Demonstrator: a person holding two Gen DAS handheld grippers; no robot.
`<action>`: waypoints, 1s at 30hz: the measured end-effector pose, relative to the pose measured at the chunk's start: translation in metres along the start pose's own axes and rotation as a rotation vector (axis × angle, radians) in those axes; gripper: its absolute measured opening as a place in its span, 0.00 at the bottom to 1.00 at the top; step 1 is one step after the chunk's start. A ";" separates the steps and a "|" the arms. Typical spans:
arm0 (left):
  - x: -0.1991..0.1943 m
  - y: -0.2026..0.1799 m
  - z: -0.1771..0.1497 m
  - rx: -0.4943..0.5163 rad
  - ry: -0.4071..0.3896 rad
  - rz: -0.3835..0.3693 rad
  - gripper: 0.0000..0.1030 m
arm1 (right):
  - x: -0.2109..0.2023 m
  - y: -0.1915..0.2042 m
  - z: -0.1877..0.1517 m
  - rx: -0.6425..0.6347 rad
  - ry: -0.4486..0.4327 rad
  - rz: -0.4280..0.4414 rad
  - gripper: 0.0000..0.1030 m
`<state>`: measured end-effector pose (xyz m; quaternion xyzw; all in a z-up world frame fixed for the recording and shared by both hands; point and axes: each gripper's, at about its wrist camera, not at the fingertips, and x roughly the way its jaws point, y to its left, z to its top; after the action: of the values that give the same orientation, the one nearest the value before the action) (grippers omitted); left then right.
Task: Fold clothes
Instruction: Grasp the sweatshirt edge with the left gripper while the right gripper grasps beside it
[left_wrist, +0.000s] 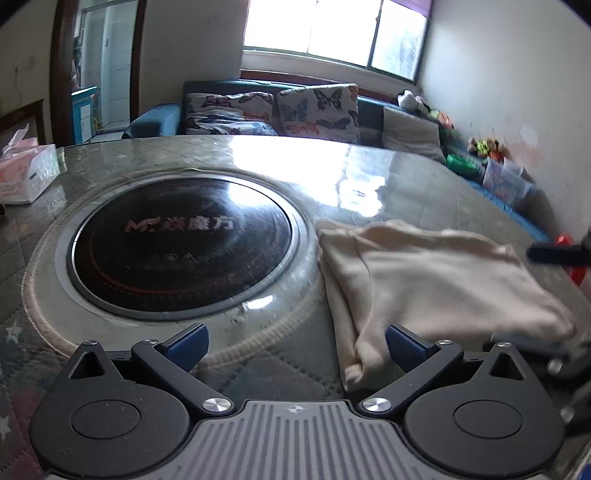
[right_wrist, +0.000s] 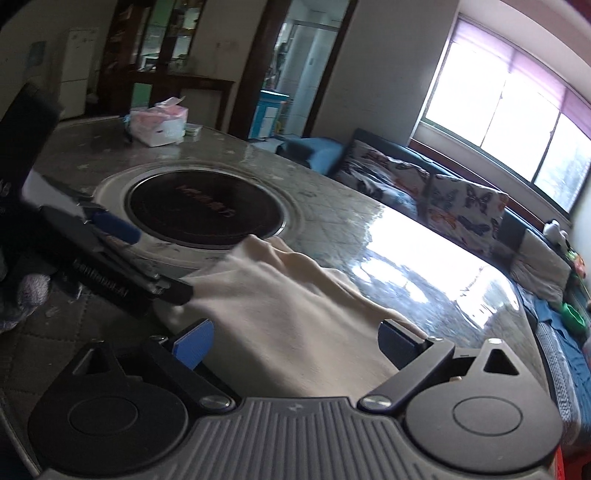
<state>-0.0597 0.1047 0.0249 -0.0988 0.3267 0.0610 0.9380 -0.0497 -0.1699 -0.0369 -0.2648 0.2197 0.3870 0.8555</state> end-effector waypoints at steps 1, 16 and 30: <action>-0.003 0.003 0.003 -0.006 -0.011 0.008 1.00 | 0.000 0.001 0.001 -0.007 0.001 0.006 0.93; -0.007 0.042 0.030 -0.265 0.024 -0.038 0.91 | 0.032 0.074 0.017 -0.279 0.032 0.138 0.59; 0.021 0.025 0.036 -0.436 0.137 -0.164 0.91 | 0.031 0.040 0.028 -0.054 0.024 0.207 0.17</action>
<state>-0.0263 0.1381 0.0358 -0.3291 0.3595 0.0468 0.8719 -0.0568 -0.1130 -0.0447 -0.2681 0.2455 0.4758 0.8009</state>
